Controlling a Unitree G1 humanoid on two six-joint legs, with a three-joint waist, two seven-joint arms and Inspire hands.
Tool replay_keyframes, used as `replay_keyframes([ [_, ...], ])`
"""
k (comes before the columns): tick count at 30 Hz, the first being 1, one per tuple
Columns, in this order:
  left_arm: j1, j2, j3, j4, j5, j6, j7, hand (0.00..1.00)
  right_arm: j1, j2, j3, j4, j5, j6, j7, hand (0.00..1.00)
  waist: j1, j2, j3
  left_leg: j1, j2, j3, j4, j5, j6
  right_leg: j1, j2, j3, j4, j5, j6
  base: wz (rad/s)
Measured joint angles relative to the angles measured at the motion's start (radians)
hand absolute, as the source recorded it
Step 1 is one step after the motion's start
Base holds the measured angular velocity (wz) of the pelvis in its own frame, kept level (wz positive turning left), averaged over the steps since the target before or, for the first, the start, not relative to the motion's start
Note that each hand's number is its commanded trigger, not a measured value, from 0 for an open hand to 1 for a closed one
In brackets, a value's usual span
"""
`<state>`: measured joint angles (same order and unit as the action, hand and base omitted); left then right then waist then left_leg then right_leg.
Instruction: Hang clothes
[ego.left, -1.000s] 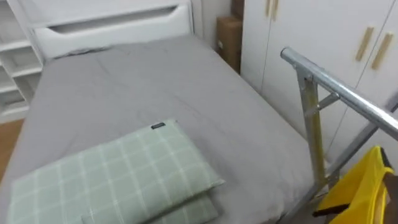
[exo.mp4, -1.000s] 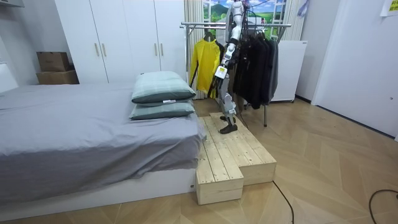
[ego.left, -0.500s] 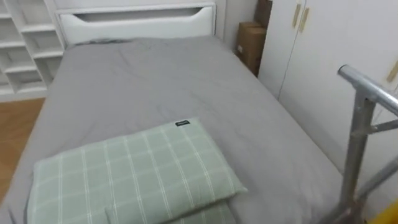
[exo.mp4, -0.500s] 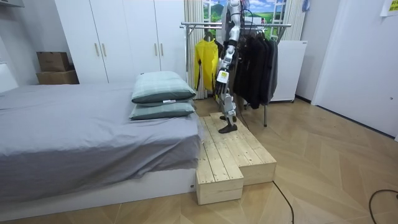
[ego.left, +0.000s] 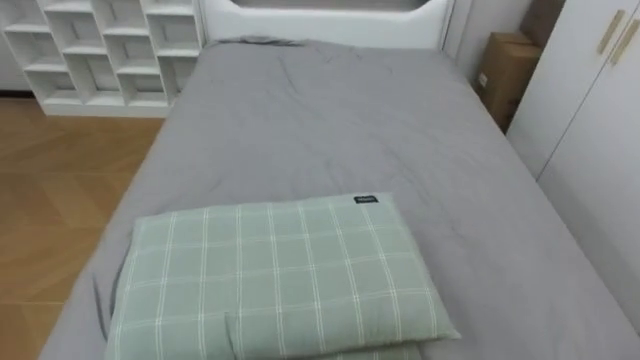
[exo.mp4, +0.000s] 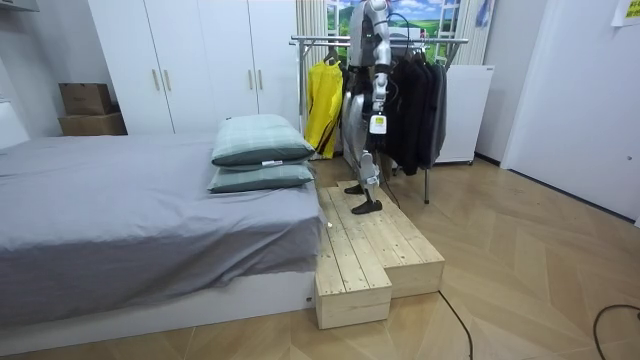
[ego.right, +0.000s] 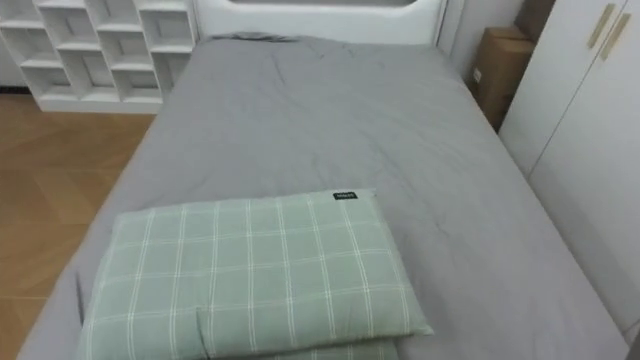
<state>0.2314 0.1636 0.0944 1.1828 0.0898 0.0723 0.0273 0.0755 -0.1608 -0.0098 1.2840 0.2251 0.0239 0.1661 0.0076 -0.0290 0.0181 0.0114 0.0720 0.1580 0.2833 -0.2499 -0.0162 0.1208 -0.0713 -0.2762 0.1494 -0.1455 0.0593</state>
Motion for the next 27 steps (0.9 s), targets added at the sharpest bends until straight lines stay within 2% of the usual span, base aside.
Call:
replay_keyframes([
  [3, 0.000, -0.015, -0.003, 0.000, 0.032, 0.014, 0.001, 0.00, -0.005, 0.007, 0.030, 0.005, 0.004, -0.001, 0.000, 0.00, -0.002, -0.012, -0.0035, 0.001, -0.002, -0.015, 0.004, 0.000, 0.000, 0.013, 0.001, -0.001, -0.002, -0.001, 0.001, 0.14],
  [6, -0.005, -0.020, -0.041, -0.004, 0.056, 0.016, 0.000, 0.00, -0.006, 0.013, 0.050, 0.005, 0.014, 0.000, 0.000, 0.00, -0.003, -0.018, -0.0056, 0.000, -0.005, -0.030, 0.014, 0.001, 0.000, 0.029, 0.002, 0.002, -0.012, -0.001, 0.001, 0.14],
  [10, -0.020, -0.021, -0.042, -0.005, 0.085, 0.033, -0.001, 0.00, -0.009, 0.012, 0.058, 0.011, 0.008, 0.000, 0.000, 0.00, -0.003, -0.015, -0.0079, -0.002, -0.007, -0.051, 0.027, 0.001, -0.001, 0.041, 0.005, 0.001, -0.013, -0.001, 0.000, 0.10],
  [14, -0.033, -0.021, -0.058, -0.006, 0.120, 0.052, -0.019, 0.00, -0.008, 0.011, 0.065, 0.007, 0.011, 0.001, 0.000, 0.00, -0.004, -0.013, -0.0086, -0.016, -0.006, -0.053, 0.043, 0.001, -0.001, 0.037, 0.006, 0.001, -0.013, -0.002, 0.000, 0.04],
  [19, -0.043, -0.022, -0.060, -0.006, 0.136, 0.053, -0.040, 0.00, -0.004, 0.011, 0.064, 0.003, 0.014, 0.000, 0.000, 0.00, -0.003, -0.009, -0.0105, -0.013, -0.006, -0.051, 0.046, 0.001, 0.000, 0.038, 0.005, 0.004, -0.011, -0.001, -0.002, -0.01],
  [27, -0.021, -0.032, -0.060, -0.006, 0.143, 0.055, -0.041, 0.00, 0.002, 0.012, 0.064, -0.005, 0.014, -0.001, 0.001, 0.00, -0.004, -0.006, -0.0099, 0.013, -0.008, -0.047, 0.033, 0.001, 0.000, 0.056, 0.004, 0.005, -0.014, -0.007, -0.006, 0.00],
])
